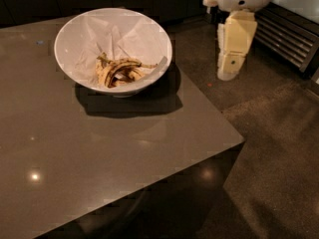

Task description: Pick banana from white bowl

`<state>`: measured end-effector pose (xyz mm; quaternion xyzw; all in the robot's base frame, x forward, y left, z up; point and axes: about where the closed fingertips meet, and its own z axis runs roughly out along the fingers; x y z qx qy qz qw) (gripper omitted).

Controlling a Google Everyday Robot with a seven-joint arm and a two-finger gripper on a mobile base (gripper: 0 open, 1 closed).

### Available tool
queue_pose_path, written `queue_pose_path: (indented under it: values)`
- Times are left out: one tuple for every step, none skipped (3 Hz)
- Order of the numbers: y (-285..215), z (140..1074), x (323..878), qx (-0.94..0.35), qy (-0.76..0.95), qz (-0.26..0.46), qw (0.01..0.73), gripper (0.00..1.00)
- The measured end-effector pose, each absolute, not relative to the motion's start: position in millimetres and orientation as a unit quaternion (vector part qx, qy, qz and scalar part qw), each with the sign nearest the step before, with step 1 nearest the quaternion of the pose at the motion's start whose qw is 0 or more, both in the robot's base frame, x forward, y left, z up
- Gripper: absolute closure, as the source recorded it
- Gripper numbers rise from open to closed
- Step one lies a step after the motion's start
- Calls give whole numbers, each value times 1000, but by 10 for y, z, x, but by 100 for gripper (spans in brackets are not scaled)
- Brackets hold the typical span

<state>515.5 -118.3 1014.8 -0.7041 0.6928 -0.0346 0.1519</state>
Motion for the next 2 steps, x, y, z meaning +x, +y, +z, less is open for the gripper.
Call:
queue_pose_path:
  values:
    - [-1119, 10181, 5221, -703, 690, -39, 169, 0]
    - [-958, 10147, 5445, -721, 667, -23, 184, 0]
